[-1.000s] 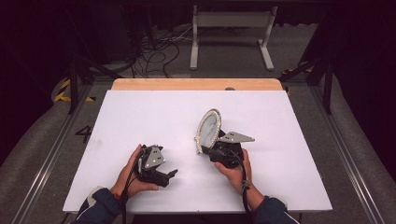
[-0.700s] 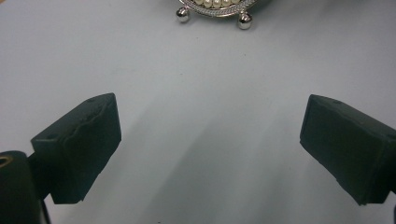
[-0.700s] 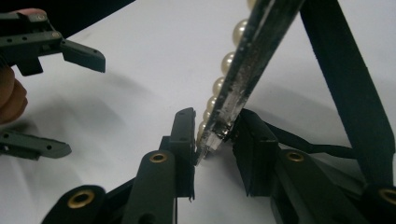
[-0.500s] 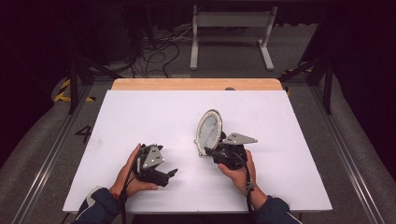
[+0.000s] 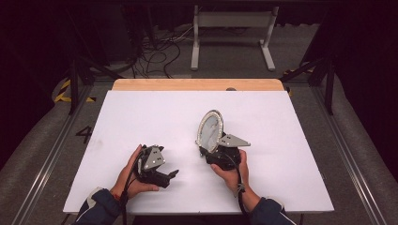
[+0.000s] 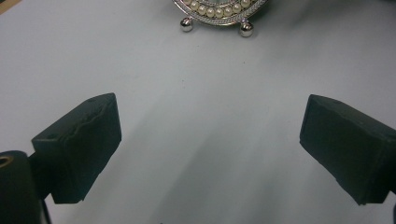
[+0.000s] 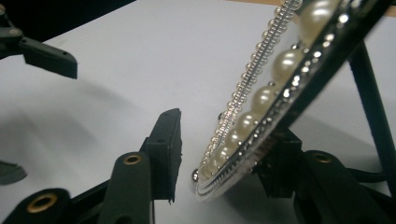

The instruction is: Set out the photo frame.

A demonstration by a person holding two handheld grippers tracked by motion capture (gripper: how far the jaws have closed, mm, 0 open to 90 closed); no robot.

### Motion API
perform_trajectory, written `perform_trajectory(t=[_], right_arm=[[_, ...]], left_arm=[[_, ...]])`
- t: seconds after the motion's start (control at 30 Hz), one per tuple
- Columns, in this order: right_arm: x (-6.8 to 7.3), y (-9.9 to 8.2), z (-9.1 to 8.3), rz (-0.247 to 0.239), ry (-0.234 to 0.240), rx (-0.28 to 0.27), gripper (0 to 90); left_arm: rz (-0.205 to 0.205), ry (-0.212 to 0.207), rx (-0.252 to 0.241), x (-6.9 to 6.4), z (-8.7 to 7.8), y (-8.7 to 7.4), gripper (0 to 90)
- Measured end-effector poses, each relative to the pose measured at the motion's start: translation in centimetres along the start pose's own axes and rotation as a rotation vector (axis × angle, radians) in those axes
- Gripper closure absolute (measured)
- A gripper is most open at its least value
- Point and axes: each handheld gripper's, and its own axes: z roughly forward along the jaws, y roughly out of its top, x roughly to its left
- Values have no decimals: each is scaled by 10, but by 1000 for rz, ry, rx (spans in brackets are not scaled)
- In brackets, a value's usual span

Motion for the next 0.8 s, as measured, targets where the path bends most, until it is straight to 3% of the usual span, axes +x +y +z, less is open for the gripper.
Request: perform_trajectory(t=[0.07,0.3,0.5,0.8], right_arm=[[0,-1,3,9,-28,-7,647],[-3,-2,2,18,-8,1,668],[-10,-1,-3,26,52,44,703],[-18,-3,-10,31,119,63,737]], left_arm=[[1,-1,0,0,0,0,62],[-1,-4,4,1,0,-1,63],[11,-19,3,-1,0,-1,63],[5,-41,-17,-1,-2,0,63]])
